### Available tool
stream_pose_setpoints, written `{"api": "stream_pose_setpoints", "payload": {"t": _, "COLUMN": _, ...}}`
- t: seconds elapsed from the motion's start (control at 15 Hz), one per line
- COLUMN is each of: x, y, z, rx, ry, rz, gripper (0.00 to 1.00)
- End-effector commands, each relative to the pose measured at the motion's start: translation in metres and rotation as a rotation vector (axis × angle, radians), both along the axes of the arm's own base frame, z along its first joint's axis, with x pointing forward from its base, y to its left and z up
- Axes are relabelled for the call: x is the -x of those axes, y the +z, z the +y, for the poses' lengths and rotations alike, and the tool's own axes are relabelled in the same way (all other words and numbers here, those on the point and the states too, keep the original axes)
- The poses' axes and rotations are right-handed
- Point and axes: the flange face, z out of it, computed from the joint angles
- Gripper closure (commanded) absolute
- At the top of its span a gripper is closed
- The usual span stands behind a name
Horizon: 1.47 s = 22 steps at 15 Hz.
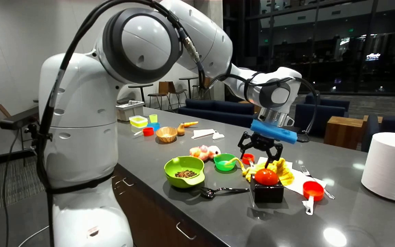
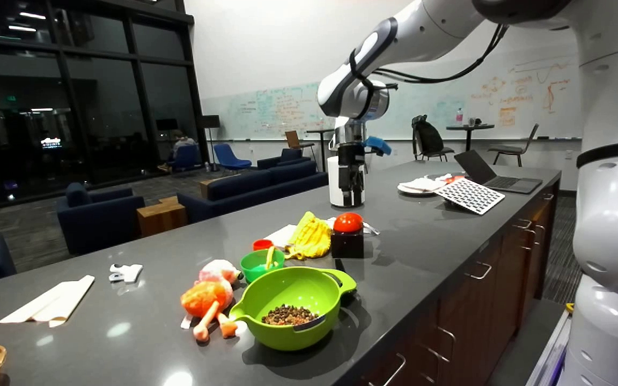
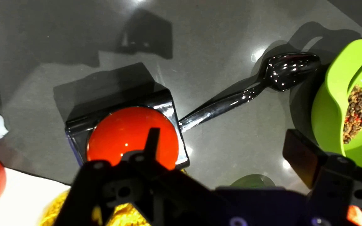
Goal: Press the red button.
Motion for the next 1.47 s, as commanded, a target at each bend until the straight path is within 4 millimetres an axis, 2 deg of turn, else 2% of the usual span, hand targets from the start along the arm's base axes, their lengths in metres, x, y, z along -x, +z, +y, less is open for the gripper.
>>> {"api": "stream_pose_setpoints", "payload": {"t": 0.0, "x": -0.002, "y": -0.007, "z": 0.002, "rx": -0.009, "ry": -0.006, "rz": 0.024, "gripper": 0.0}}
{"api": "stream_pose_setpoints", "payload": {"t": 0.8, "x": -0.021, "y": -0.037, "z": 0.026, "rx": -0.027, "ry": 0.05, "rz": 0.059, "gripper": 0.0}}
{"api": "stream_pose_setpoints", "payload": {"t": 1.4, "x": -0.033, "y": -0.044, "z": 0.019, "rx": -0.032, "ry": 0.066, "rz": 0.06, "gripper": 0.0}}
